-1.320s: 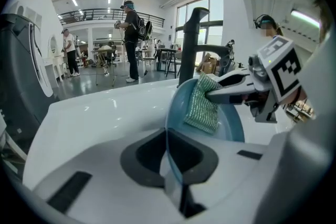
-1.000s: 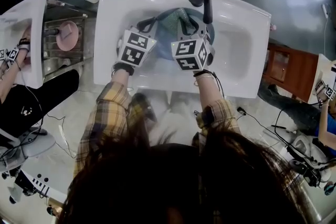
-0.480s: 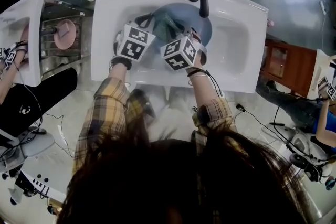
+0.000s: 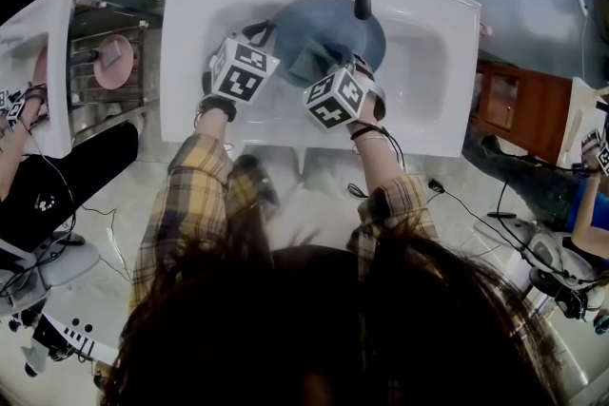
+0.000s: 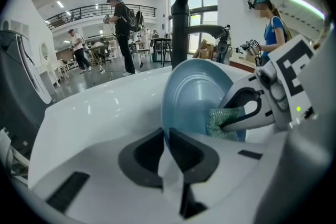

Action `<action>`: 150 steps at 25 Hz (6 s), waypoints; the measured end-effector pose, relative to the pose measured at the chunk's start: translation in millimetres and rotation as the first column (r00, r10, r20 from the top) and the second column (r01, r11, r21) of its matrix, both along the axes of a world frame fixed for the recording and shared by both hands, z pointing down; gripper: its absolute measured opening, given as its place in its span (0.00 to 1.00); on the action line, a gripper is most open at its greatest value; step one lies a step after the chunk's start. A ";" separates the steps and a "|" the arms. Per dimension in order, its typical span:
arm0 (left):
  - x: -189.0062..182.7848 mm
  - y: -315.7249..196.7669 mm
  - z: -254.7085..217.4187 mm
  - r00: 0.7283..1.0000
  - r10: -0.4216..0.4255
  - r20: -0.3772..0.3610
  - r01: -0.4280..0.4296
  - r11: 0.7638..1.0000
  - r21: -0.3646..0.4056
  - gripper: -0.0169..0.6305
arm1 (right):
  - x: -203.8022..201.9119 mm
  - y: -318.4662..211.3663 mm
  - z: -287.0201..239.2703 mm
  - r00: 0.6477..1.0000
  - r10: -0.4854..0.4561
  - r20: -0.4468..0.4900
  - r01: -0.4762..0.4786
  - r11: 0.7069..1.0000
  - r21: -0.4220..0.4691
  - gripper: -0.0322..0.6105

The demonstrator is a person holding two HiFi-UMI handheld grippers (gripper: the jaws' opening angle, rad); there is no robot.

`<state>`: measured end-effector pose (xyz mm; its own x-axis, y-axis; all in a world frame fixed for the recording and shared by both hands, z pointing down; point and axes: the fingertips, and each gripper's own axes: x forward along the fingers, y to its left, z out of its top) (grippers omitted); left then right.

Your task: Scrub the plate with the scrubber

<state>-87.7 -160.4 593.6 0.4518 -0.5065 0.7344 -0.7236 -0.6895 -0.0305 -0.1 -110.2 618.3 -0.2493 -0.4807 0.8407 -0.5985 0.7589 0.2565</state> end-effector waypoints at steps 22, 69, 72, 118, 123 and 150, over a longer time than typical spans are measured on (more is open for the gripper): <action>8.6 6.6 8.0 0.998 0.056 0.008 -0.056 0.998 -0.021 0.08 | 87.7 -27.6 -34.6 0.991 0.040 -0.130 -0.025 0.993 0.113 0.20; 2.0 25.2 29.8 0.999 0.039 0.028 -0.035 0.992 -0.121 0.11 | -19.1 -10.1 -5.8 0.993 -0.101 -0.066 0.105 0.992 0.064 0.19; 2.4 24.4 31.2 0.999 0.034 0.026 -0.031 0.992 -0.123 0.11 | -10.4 -3.8 -1.3 0.991 -0.107 -0.082 0.113 0.992 0.061 0.19; 8.0 28.7 25.6 0.999 0.046 0.015 -0.044 0.991 -0.123 0.11 | -6.8 -67.1 -58.6 0.996 -0.027 -0.088 0.048 0.966 0.254 0.21; 5.6 31.6 30.5 0.999 0.041 0.018 -0.038 0.990 -0.136 0.11 | -30.7 -62.0 -50.5 0.990 -0.082 -0.111 0.108 0.961 0.254 0.21; 4.6 35.2 33.7 0.998 0.053 0.020 -0.050 0.989 -0.141 0.12 | 15.8 0.1 -1.2 0.991 -0.073 -0.110 0.080 0.994 0.067 0.21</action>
<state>-83.1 -125.2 627.3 0.4565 -0.3744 0.8071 -0.6872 -0.7245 0.0527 15.7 -110.1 617.1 -0.1982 -0.5234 0.8287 -0.5057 0.7789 0.3710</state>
